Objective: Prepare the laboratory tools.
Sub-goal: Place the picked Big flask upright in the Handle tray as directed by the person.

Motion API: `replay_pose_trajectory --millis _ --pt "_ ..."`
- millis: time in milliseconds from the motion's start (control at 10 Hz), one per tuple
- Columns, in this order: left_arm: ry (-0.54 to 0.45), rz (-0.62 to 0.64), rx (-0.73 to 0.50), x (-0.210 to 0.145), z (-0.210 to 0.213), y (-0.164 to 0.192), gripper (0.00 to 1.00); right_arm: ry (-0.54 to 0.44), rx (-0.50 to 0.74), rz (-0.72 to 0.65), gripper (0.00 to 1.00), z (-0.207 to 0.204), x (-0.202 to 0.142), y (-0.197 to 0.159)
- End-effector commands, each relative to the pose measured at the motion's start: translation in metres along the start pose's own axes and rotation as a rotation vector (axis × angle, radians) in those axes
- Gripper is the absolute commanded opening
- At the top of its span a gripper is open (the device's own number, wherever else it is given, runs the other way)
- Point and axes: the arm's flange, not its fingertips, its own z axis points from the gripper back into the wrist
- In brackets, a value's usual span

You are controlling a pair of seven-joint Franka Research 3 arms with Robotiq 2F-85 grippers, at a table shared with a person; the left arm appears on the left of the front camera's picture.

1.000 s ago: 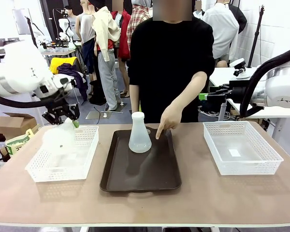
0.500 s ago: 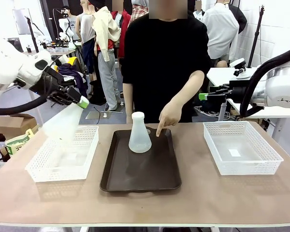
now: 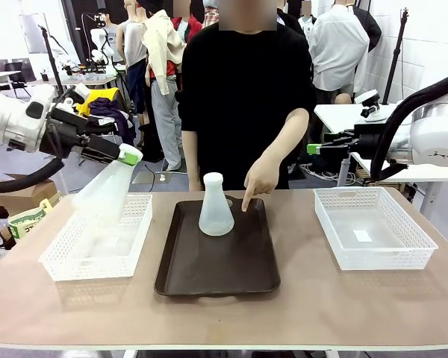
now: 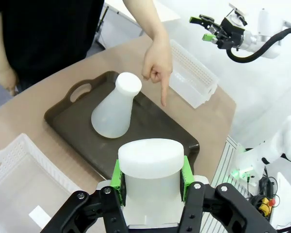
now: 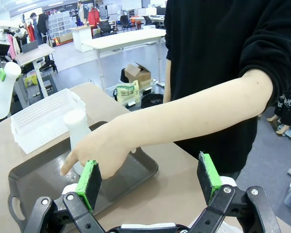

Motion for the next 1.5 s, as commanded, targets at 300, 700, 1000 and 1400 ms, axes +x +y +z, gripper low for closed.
replay_pose_trajectory --millis 300,700,1000,1400 --pt "-0.004 -0.023 0.020 0.005 -0.007 -0.008 0.00 0.012 0.001 -0.009 1.00 0.000 0.001 0.000" --pt "-0.112 -0.305 -0.195 -0.006 -0.067 -0.050 0.00 0.012 0.001 -0.009 1.00 0.000 0.001 0.000" --pt "-0.121 -0.581 -0.289 -0.019 -0.123 -0.080 0.00 0.012 0.001 -0.009 1.00 0.000 0.001 0.000" --pt "-0.318 -0.811 -0.312 -0.032 -0.155 -0.079 0.00 0.012 0.001 -0.009 1.00 0.000 0.001 0.000"
